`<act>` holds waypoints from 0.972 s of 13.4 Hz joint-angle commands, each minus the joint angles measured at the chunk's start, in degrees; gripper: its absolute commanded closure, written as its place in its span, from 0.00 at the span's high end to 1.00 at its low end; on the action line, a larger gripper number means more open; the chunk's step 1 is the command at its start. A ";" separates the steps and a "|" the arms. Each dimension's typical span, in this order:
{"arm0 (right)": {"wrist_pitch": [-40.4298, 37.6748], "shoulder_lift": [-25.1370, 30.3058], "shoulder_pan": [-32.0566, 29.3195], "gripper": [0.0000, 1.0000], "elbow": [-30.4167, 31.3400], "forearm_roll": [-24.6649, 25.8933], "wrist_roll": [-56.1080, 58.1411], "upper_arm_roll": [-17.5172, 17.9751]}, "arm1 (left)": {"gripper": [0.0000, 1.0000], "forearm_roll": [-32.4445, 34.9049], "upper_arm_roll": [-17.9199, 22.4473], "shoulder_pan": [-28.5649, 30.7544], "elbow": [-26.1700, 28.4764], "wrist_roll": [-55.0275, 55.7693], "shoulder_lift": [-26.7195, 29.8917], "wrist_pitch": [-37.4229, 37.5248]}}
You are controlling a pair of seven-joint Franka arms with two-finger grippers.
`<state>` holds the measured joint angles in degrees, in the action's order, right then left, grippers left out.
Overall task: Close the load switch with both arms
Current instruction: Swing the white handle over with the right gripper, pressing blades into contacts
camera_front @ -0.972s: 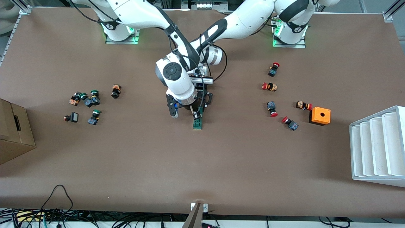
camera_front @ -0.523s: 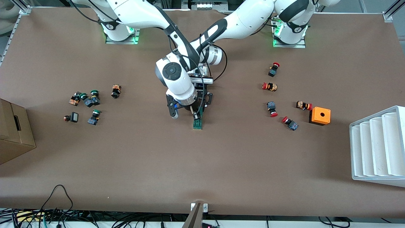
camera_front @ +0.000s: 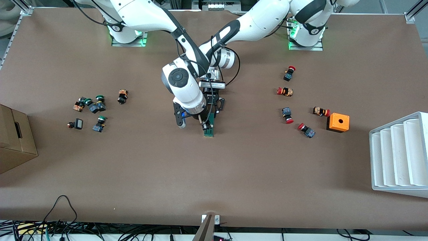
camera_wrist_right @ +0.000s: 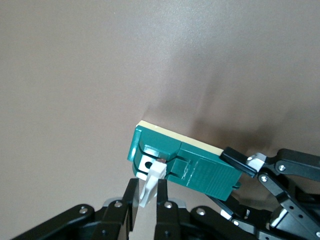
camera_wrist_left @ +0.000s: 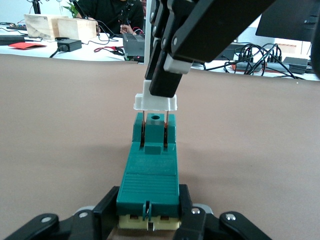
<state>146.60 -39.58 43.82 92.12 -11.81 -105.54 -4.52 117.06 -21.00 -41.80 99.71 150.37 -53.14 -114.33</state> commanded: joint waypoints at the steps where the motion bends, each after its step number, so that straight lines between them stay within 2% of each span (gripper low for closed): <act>1: -0.61 -1.02 -0.41 0.20 -1.16 0.47 -0.81 0.21 | 0.32 0.19 0.34 -0.12 -1.80 0.28 -1.27 -0.54; 13: -0.70 -4.80 -1.99 0.21 -6.78 0.47 -0.72 0.30 | 0.32 0.27 0.35 -0.04 -1.80 0.36 -1.18 -0.54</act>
<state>145.51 -41.66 42.89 89.25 -11.84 -105.92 -4.50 117.06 -21.00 -41.80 99.70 150.37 -53.14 -114.33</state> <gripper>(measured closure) 0.793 0.493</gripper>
